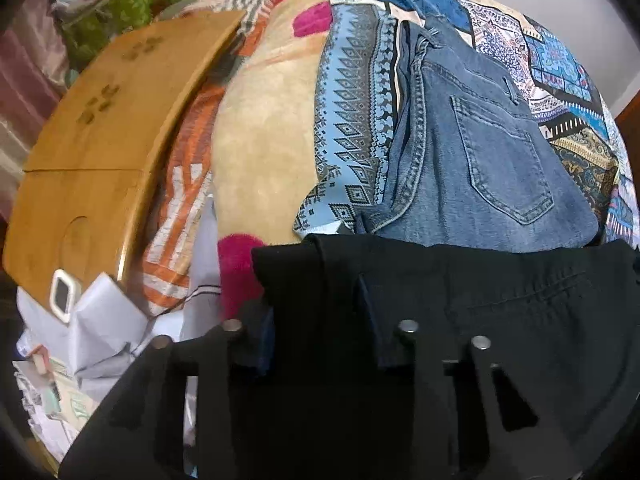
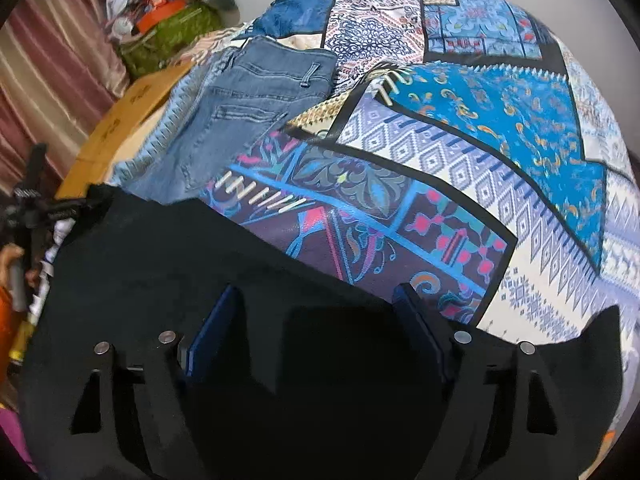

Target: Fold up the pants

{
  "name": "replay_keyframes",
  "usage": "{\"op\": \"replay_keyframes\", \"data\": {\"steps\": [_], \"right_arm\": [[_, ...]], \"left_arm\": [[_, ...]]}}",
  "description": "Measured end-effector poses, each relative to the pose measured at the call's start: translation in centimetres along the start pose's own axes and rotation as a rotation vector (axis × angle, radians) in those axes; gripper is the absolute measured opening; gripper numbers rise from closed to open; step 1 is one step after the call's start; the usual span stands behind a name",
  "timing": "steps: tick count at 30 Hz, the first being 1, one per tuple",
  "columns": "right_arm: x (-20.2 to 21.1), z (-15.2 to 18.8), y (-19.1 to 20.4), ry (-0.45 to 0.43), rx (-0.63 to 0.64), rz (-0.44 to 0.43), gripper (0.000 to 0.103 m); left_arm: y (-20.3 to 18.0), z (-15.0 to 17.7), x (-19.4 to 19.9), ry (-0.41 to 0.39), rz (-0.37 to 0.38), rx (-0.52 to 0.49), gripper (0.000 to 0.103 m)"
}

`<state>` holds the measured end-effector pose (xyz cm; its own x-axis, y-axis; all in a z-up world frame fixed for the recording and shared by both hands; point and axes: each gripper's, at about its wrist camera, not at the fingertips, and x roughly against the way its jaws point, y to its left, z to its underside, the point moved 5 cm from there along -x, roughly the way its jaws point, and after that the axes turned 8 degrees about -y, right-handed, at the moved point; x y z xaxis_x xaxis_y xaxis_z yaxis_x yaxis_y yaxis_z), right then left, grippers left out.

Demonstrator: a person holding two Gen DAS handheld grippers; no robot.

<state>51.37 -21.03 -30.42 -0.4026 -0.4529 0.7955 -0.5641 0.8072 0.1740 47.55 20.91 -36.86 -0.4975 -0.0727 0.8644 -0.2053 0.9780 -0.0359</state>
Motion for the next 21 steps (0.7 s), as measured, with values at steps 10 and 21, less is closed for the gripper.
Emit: {"op": "replay_keyframes", "data": {"steps": [10, 21], "right_arm": [[1.6, 0.5, 1.3, -0.042, 0.063, 0.029, 0.007], [9.7, -4.3, 0.7, -0.291, 0.002, 0.092, 0.006]], "left_arm": [[-0.6, 0.0, 4.0, -0.091, -0.037, -0.039, 0.014], [-2.1, -5.9, 13.8, -0.311, -0.009, -0.076, 0.012]]}}
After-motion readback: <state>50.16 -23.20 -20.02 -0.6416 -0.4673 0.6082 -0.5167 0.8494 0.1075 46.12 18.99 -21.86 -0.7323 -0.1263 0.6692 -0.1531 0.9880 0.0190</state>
